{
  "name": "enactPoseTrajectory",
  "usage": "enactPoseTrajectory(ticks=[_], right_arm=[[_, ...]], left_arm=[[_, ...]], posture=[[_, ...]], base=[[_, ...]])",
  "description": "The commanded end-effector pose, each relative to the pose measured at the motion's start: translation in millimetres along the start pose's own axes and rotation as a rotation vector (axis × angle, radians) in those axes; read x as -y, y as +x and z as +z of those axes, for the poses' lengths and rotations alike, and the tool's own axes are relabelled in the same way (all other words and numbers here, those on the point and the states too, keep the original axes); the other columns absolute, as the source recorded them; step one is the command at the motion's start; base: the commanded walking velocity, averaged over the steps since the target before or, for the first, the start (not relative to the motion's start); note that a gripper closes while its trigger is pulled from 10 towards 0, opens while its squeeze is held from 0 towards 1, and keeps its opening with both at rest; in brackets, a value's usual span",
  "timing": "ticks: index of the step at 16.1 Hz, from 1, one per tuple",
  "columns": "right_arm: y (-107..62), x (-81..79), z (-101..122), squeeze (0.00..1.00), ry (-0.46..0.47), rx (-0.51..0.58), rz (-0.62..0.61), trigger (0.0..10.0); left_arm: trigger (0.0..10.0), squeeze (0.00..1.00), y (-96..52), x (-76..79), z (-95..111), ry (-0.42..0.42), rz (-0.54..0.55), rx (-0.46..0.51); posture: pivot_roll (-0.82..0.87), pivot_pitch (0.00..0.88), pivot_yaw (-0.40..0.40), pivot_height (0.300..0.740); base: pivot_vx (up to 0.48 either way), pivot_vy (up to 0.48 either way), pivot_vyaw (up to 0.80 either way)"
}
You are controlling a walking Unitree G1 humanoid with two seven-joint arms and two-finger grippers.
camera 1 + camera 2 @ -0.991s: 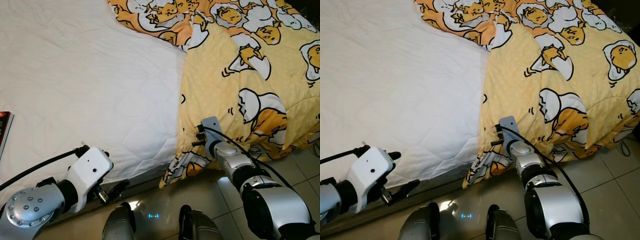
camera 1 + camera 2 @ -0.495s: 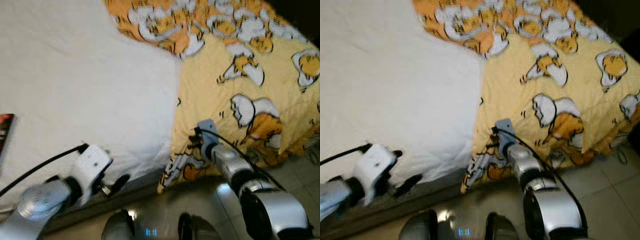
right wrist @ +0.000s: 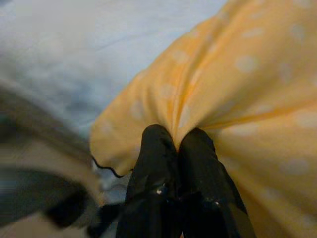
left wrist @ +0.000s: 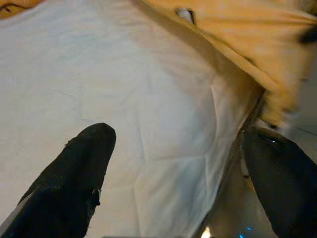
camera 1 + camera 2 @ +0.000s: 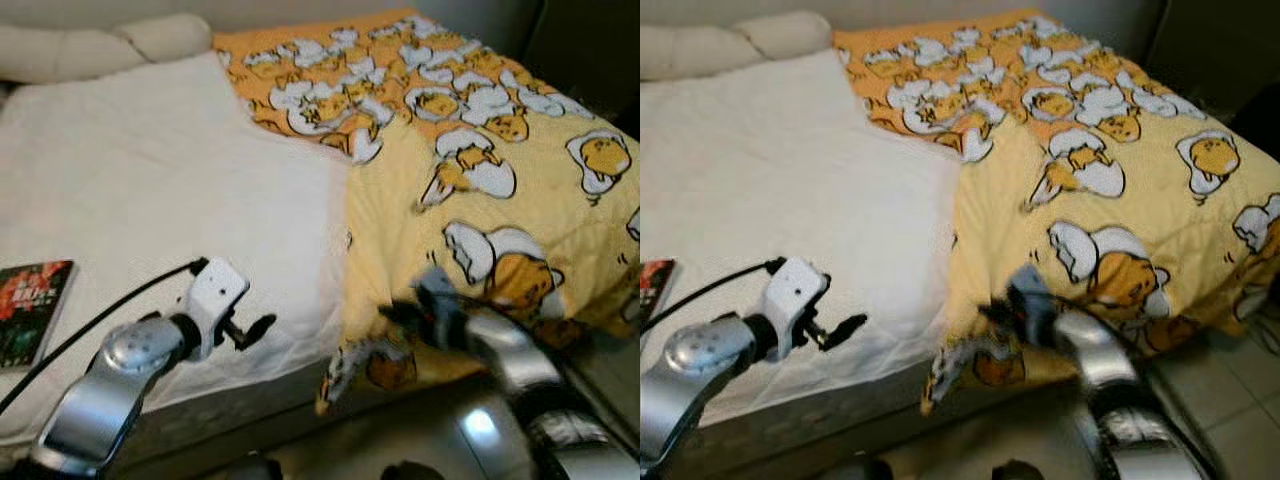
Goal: Clean up the room
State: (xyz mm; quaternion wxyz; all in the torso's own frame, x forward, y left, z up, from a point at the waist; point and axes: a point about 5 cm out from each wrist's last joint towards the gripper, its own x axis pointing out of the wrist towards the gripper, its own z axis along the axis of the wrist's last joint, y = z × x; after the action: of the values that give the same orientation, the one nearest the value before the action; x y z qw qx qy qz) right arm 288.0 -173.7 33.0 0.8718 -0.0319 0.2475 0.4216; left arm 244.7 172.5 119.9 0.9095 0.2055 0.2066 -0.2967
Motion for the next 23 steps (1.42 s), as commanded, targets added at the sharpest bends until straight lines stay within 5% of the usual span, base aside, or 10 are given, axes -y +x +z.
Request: enactPoseTrajectory(ticks=[1,2,7,13,15,18,23], right_arm=[[0.6,-13.1,6,0.00,-0.031,0.014,0.131,0.0],[-11.2,-36.7,-3,0.00,-0.036,-0.014,0.307,0.0],[-41.2,-80.7,-21,0.00,-0.008,-0.108,0.576,0.0],[-25.6,-84.6,-57,0.00,0.032,-0.222,0.559,0.0],[-11.8,-94.8,-83,0.00,0.042,-0.280,0.530,0.0],[-1.3,-115.2,-126,0.00,0.061,-0.352,0.463,0.0],[9.0,-152.6,-153,0.00,0.098,-0.401,0.484,0.0]], left_arm=[[10.0,0.00,2.3,-0.7,0,0.020,-0.001,-0.002],[10.0,0.00,2.5,-0.1,-1,0.026,-0.009,-0.006],[10.0,0.00,0.1,-1.9,-10,0.032,-0.033,-0.041],[10.0,0.00,-5.3,3.4,-7,0.040,-0.162,-0.014],[10.0,0.00,-20.7,12.7,2,0.018,-0.338,0.089],[10.0,0.00,-28.9,16.6,-5,0.027,-0.449,0.025],[10.0,0.00,-29.4,17.7,-12,0.015,-0.490,0.006]], posture=[[0.00,0.000,0.090,0.740],[0.00,0.000,0.095,0.740],[0.01,0.000,0.090,0.740],[0.01,0.000,0.085,0.740],[0.01,0.000,0.085,0.740],[0.02,0.000,0.086,0.740],[0.01,0.000,0.086,0.740]], base=[[0.000,0.000,0.00],[0.000,0.000,0.00],[0.000,0.000,0.00],[0.000,0.000,0.00],[0.000,0.000,0.00],[0.000,0.000,0.00],[0.000,0.000,0.00]])
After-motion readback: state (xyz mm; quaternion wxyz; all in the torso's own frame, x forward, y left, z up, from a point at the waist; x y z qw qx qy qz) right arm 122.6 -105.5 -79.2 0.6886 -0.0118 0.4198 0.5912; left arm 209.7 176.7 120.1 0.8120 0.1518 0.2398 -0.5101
